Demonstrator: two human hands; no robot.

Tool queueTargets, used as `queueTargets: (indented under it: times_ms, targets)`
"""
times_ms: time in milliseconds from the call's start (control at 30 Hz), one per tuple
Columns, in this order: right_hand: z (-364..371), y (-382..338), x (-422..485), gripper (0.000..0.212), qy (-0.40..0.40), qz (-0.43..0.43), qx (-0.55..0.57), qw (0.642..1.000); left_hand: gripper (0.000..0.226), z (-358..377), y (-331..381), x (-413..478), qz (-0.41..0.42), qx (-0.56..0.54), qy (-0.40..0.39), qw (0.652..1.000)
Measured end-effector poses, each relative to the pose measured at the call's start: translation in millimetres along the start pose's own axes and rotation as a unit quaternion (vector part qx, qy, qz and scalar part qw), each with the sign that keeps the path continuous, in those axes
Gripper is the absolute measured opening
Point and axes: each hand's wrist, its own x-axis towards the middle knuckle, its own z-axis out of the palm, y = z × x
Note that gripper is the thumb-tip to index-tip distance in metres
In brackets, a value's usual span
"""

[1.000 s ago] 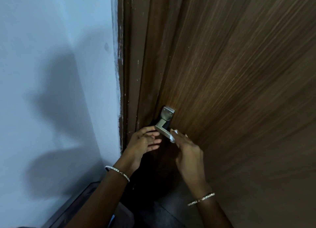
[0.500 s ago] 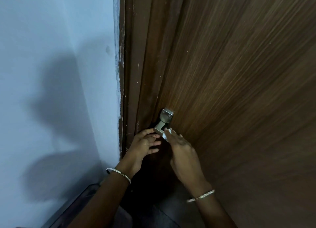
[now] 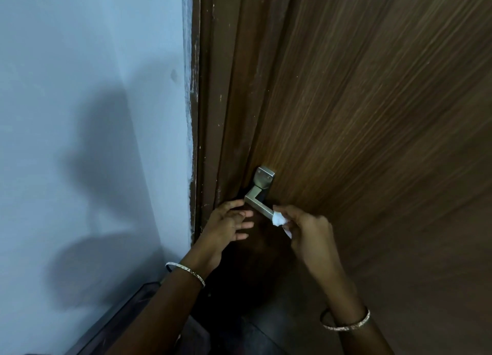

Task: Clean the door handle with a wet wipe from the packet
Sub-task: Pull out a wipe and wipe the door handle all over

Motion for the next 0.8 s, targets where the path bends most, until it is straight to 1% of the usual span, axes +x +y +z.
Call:
queueTargets:
  times_ms: [167,267,367,467,533,567,667,733,800]
  targets:
    - [-2,7,5,0.027,0.005,-0.003,0.089,0.996,0.036,1,-3,-2,0.002,0.010,-0.002,1.000]
    - [9,-7,14,0.029,0.010,-0.014,0.095,0.995,0.036,3,-3,-3,0.014,0.013,0.008,1.000]
    - [28,-29,31,0.027,0.006,-0.049,0.047,0.998,0.035,6,-4,-6,0.018,0.009,0.024,1.000]
    - [48,-50,40,0.019,0.047,-0.058,-0.072,0.995,0.034,8,-5,-9,0.025,0.002,0.056,0.998]
    - [57,-57,37,0.019,0.074,-0.066,-0.135,0.986,0.034,9,-4,-10,0.032,0.008,0.076,0.997]
    - [58,-55,34,0.021,0.079,-0.077,-0.148,0.983,0.034,9,-5,-10,0.036,0.014,0.084,0.996]
    - [56,-38,20,0.023,0.114,-0.146,-0.128,0.974,0.032,9,-6,-13,0.048,0.028,0.116,0.992]
    - [57,-23,2,0.020,0.151,-0.198,-0.121,0.961,0.029,9,-7,-14,0.057,0.037,0.132,0.989]
    - [58,-8,-20,0.023,0.170,-0.207,-0.088,0.960,0.026,7,-8,-13,0.071,0.047,0.144,0.986]
